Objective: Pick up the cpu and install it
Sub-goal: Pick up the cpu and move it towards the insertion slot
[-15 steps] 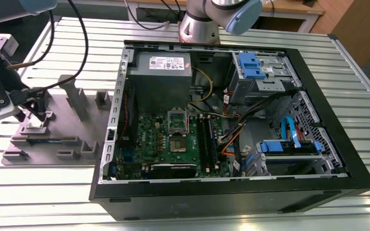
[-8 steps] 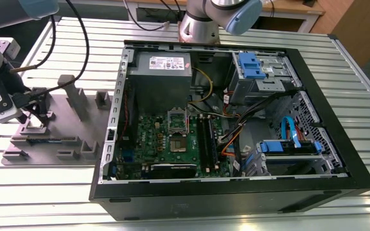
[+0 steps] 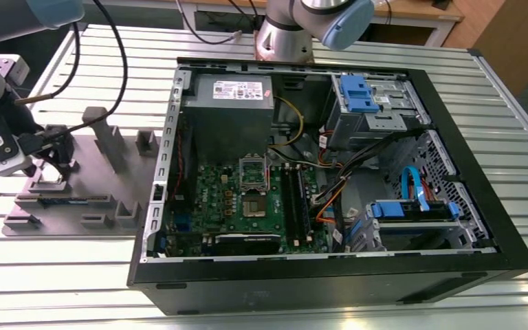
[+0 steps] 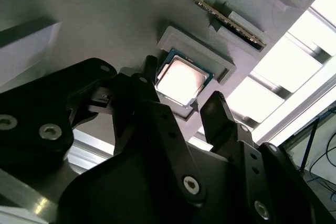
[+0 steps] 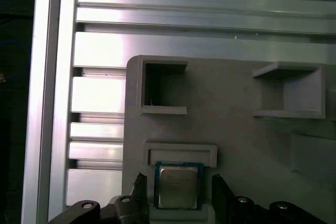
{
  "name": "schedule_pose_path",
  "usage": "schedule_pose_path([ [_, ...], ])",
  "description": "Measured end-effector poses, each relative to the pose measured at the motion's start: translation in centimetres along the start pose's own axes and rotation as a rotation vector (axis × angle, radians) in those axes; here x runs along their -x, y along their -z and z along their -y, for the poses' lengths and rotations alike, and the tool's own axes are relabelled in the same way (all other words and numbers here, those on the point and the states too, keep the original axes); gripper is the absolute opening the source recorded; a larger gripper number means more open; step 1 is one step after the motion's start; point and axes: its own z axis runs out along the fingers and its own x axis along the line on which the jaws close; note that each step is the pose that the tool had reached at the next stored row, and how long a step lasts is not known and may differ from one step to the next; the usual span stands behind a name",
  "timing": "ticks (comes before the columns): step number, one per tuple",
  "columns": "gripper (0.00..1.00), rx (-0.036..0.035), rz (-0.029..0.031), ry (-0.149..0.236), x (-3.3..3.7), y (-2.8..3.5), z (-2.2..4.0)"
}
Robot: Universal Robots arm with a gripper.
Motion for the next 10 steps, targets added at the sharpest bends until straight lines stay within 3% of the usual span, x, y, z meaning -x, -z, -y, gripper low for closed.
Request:
schedule_pose_path([
  [10,0.6,-0.0006,-0.0004,0.0,0.19,-0.49,0.03],
])
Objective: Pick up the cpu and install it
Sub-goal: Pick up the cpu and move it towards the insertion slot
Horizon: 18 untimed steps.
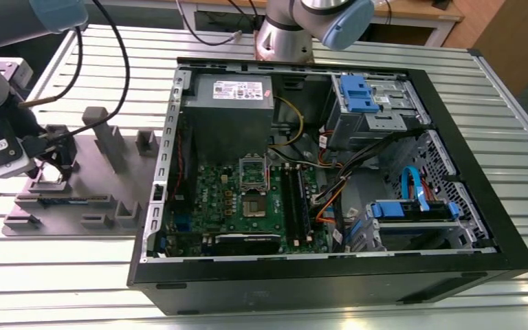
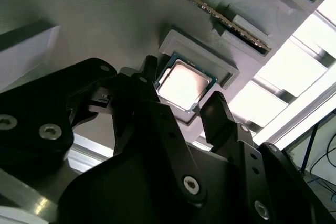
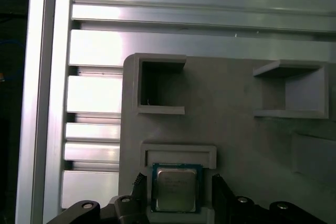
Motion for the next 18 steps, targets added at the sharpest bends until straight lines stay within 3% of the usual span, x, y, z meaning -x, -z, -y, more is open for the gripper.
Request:
schedule_pose_path([
  [18,0.6,0.0,0.0,0.0,-0.16,-0.23,-0.08],
])
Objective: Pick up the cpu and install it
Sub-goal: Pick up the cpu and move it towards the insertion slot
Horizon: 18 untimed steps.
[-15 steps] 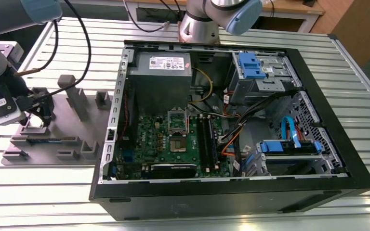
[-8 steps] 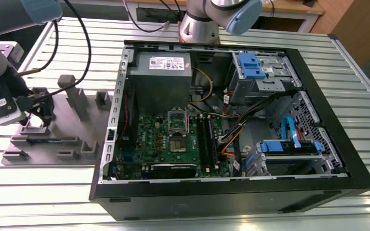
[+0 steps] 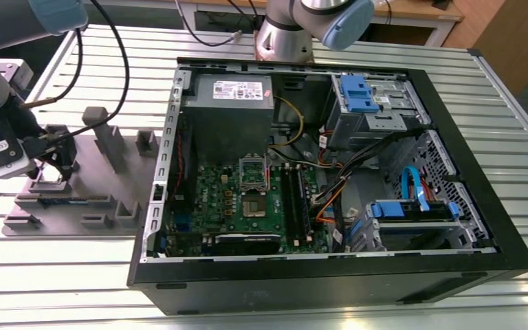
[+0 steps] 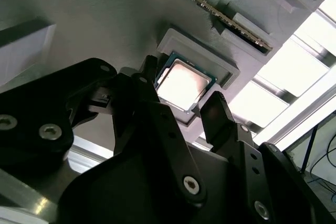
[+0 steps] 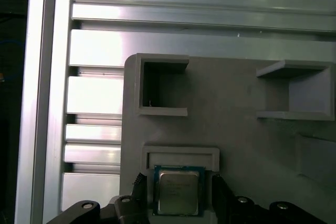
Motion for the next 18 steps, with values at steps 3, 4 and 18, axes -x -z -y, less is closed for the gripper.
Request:
schedule_pose_path([
  [3,0.6,0.0,0.0,0.0,-0.01,-0.08,0.0],
  [4,0.6,0.0,-0.0001,0.0,-0.01,-0.08,0.0],
  [18,0.52,0.0,0.0,0.0,-0.01,-0.1,0.0],
])
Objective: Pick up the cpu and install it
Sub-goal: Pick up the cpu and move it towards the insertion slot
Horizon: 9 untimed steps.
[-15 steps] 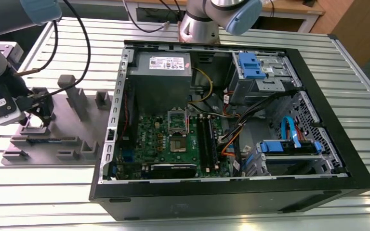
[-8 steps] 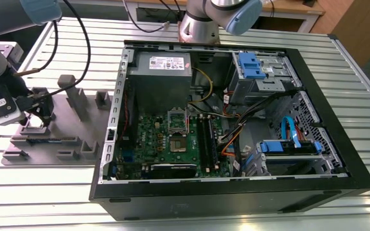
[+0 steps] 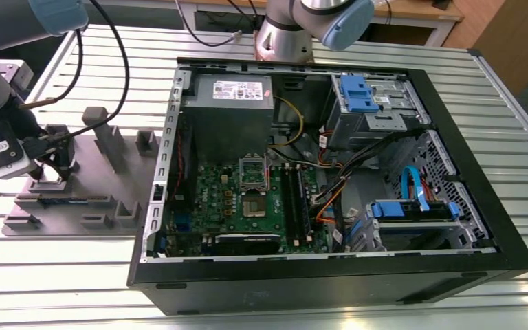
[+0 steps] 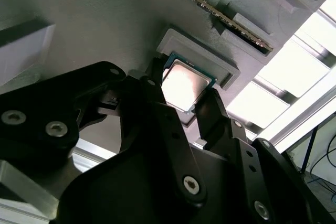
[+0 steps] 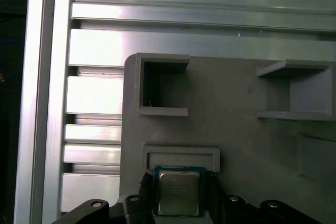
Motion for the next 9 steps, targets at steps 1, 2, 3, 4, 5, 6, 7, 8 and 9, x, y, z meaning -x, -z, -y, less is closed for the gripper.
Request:
schedule_pose_path([
  [1,0.52,0.0,0.0,0.0,0.0,0.0,0.0],
  [2,0.52,0.0,0.0,0.0,0.0,0.0,0.0],
  [3,0.52,0.0,0.0,0.0,0.0,0.0,0.0],
  [4,0.52,0.0,0.0,0.0,0.0,-0.01,0.0],
  [5,0.52,0.0,0.0,0.0,0.0,-0.01,0.0],
  [6,0.52,0.0,0.0,0.0,0.0,-0.01,0.0],
  [7,0.52,0.0,0.0,0.0,0.0,-0.01,0.0],
  [8,0.52,0.0001,0.0001,0.0,0.0,0.0,0.0],
  [9,0.52,0.0002,0.0003,0.0,0.01,0.01,0.0],
])
